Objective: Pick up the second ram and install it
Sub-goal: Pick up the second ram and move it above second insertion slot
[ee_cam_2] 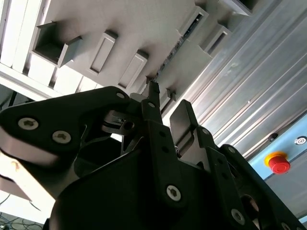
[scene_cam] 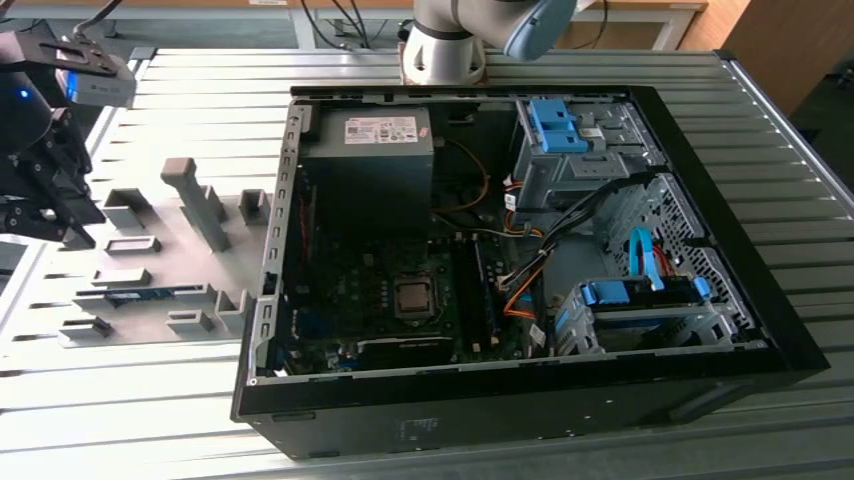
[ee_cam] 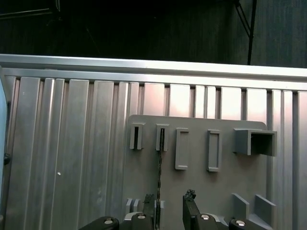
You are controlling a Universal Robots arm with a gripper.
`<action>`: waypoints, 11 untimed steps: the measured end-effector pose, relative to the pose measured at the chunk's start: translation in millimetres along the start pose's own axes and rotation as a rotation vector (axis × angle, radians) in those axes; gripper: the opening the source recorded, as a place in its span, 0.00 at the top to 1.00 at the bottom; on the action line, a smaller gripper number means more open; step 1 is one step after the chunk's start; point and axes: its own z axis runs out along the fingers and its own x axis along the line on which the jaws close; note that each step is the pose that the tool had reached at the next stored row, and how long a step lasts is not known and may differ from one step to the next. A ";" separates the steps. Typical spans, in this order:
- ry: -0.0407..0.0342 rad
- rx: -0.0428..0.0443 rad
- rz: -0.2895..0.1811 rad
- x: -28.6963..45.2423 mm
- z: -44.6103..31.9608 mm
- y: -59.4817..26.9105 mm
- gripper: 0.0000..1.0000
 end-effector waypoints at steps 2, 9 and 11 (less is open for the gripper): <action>0.0000 0.0000 0.000 0.0 1.3 -0.1 0.63; 0.0001 -0.0001 0.000 0.0 5.2 -0.2 0.63; 0.0001 -0.0001 0.000 0.0 6.2 -0.3 0.63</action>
